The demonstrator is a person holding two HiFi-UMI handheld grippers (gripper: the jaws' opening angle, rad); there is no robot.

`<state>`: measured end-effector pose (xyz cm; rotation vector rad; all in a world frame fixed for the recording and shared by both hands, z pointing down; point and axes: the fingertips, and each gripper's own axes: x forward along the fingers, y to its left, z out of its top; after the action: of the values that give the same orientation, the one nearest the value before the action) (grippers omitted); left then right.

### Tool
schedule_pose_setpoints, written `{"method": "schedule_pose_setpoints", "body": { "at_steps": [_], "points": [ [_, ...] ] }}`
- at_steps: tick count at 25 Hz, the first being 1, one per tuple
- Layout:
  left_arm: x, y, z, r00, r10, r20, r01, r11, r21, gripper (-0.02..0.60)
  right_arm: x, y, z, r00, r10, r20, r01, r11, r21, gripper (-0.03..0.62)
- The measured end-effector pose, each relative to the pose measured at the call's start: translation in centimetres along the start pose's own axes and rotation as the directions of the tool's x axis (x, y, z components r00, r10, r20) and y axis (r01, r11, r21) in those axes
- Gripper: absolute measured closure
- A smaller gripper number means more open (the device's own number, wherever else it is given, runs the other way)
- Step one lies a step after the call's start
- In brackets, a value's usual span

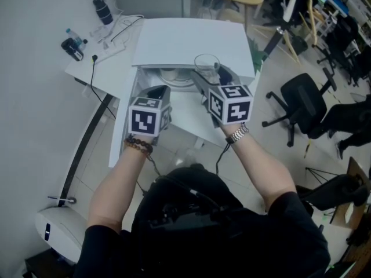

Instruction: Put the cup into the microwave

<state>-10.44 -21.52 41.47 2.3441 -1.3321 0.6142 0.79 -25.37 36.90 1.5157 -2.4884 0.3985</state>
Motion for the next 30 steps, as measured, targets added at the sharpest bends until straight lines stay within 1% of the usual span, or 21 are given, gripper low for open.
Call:
{"method": "schedule_pose_setpoints", "body": {
  "at_steps": [12,17,24,30],
  "points": [
    [-0.4,-0.6,-1.8,1.0,-0.005,-0.015,0.005,1.0,-0.003,0.58,-1.4,2.7,-4.3,0.998,0.043,-0.044,-0.043,0.999,0.001,0.241],
    [-0.6,-0.3,-2.9,0.999,0.007,-0.039,-0.008,1.0,-0.013,0.58,-1.3,3.5,-6.2,0.996,0.063,-0.062,-0.063,0.998,-0.001,0.241],
    [-0.6,-0.3,-3.4,0.999,0.012,-0.046,-0.013,1.0,-0.017,0.581,-0.1,3.3,-8.5,0.994,0.083,-0.066,-0.083,0.997,0.004,0.241],
    [-0.6,0.1,-3.8,0.997,0.026,-0.073,-0.027,0.999,-0.02,0.58,1.5,2.6,-9.9,0.994,0.092,-0.064,-0.092,0.996,0.004,0.241]
  ]
}}
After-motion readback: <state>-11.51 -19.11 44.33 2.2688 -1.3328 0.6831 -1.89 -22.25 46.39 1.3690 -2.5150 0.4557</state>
